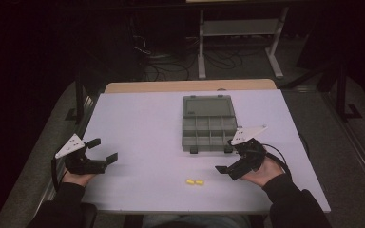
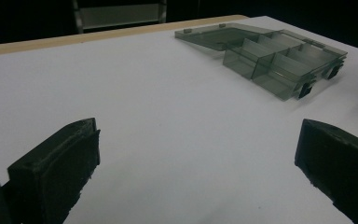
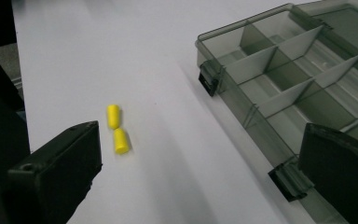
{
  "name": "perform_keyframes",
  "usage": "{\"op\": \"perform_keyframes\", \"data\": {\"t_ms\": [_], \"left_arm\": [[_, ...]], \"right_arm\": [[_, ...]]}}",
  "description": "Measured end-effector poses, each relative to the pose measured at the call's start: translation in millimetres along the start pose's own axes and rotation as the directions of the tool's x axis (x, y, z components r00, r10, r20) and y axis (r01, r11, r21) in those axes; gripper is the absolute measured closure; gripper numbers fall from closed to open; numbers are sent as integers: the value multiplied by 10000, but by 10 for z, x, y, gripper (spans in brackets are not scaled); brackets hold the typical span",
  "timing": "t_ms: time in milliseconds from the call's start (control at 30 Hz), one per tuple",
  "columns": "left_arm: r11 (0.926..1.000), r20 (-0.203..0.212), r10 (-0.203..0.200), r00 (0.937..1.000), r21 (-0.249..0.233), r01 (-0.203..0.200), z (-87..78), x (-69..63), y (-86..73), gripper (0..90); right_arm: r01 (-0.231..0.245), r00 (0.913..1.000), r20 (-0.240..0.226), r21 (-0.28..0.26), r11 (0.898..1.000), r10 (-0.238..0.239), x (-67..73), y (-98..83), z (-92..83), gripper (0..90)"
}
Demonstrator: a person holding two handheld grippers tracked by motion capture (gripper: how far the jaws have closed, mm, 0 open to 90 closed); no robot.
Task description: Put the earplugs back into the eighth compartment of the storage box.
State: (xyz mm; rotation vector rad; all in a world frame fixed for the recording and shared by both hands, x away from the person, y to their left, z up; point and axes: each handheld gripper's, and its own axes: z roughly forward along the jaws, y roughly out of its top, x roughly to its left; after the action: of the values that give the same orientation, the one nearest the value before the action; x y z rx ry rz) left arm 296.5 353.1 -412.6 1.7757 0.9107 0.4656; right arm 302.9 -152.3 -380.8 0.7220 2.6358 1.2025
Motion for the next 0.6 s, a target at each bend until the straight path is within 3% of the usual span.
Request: {"op": "perform_keyframes", "data": {"t_ms": [600], "left_arm": [[10000,3,-19,10000,-71,19,-3,-2,2,0]], "right_arm": [[532,9976,-505,1070,9928,-480,110,24,268,0]]}}
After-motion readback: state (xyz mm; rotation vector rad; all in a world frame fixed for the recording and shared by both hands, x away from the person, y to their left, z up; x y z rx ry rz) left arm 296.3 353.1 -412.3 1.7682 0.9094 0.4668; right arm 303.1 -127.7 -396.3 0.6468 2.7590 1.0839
